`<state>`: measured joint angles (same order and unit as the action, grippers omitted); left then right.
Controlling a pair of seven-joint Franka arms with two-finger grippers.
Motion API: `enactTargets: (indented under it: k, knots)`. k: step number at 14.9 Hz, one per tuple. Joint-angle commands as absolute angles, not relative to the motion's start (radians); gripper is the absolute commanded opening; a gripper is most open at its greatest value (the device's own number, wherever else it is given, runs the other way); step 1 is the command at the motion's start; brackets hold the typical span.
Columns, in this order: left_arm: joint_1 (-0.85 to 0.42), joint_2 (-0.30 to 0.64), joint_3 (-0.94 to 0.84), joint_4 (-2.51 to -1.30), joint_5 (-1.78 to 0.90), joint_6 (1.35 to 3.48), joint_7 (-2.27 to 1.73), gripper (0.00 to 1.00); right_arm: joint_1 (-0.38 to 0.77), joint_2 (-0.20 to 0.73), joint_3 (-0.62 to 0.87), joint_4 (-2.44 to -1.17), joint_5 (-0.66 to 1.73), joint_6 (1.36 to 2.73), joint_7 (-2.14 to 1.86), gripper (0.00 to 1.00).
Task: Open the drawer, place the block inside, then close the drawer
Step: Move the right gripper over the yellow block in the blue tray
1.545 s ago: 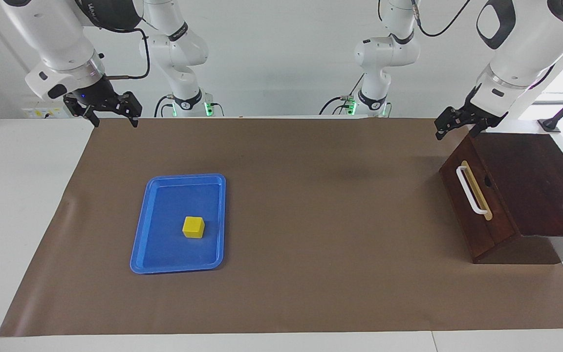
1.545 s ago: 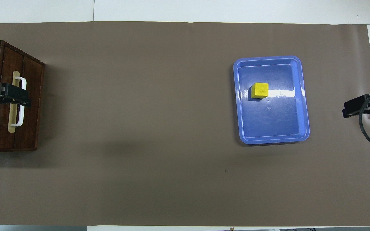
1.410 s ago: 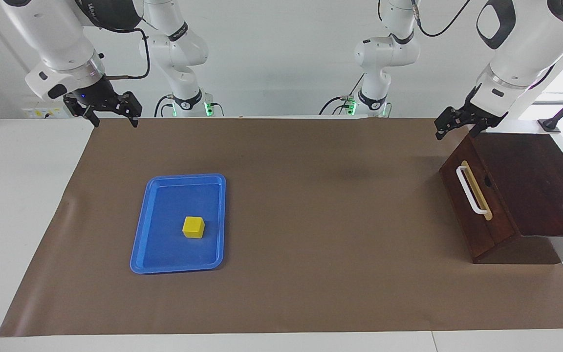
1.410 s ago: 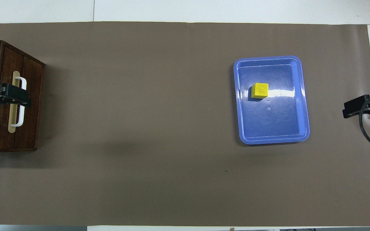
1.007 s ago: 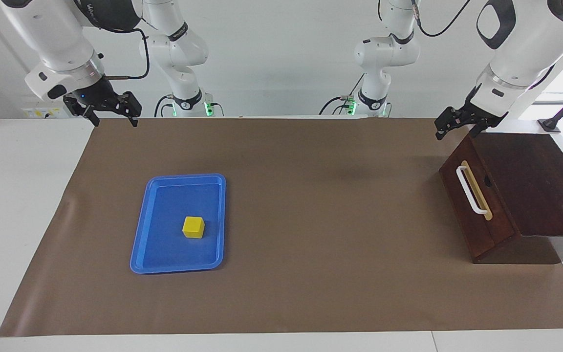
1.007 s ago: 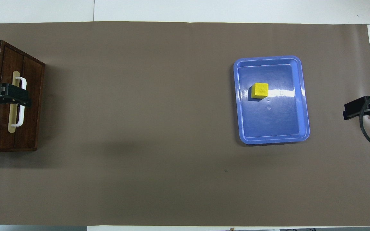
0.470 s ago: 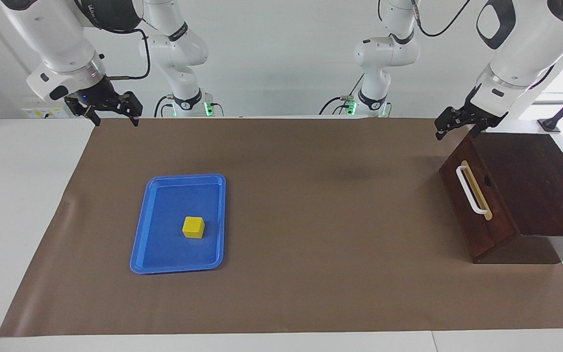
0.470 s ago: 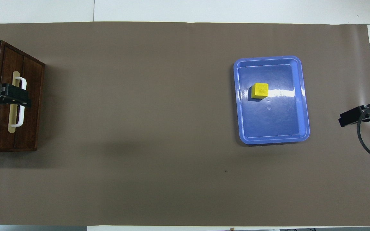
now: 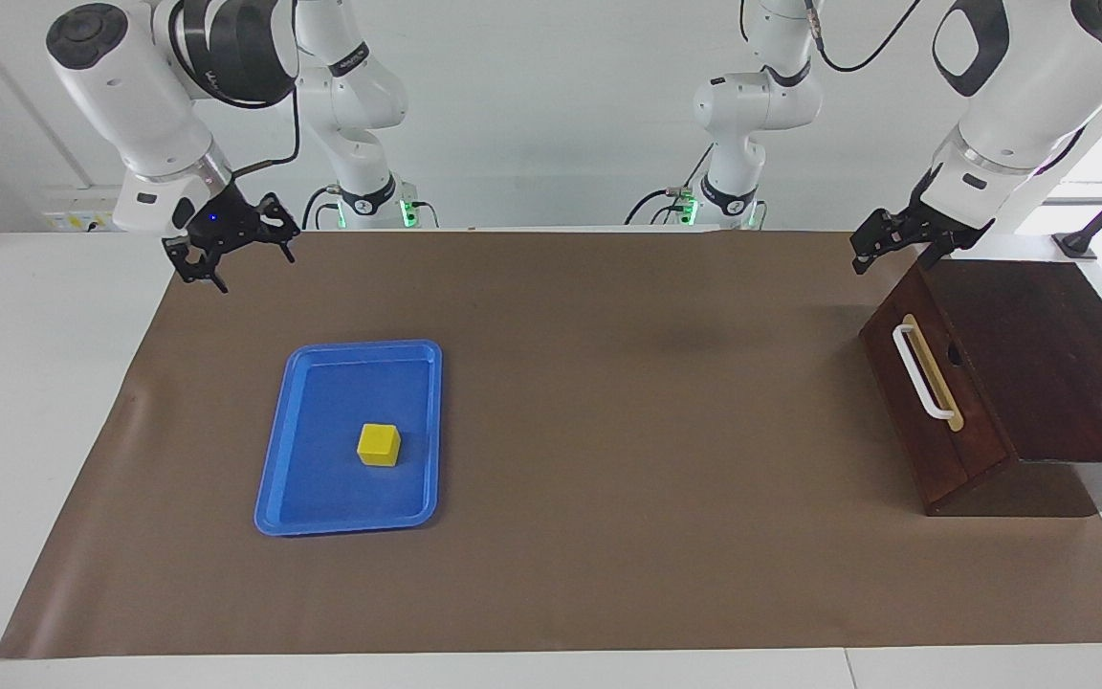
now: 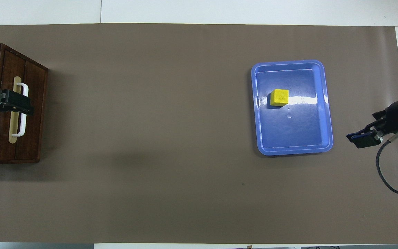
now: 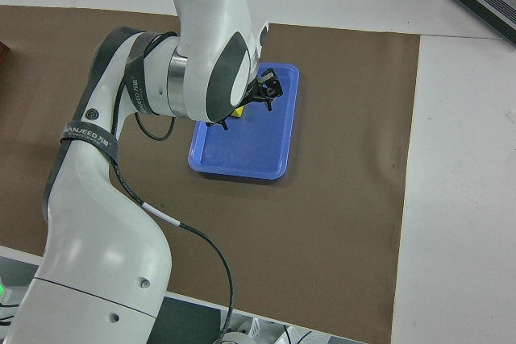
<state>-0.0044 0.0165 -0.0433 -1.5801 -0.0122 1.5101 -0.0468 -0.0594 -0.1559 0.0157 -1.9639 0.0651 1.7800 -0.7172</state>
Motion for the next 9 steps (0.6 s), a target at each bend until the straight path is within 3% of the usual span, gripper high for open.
enactTargets:
  k: [1,9]
  knots:
    - [0.002,0.018,-0.043,-1.568,-0.017,1.506,-0.041,1.0,-0.072,-0.196,0.021,-2.08,0.133,1.902,-0.915,1.0]
    - [0.002,0.018,-0.043,-1.568,-0.017,1.505,-0.041,1.0,-0.094,0.027,0.021,-2.103,0.52,2.109,-1.578,1.0]
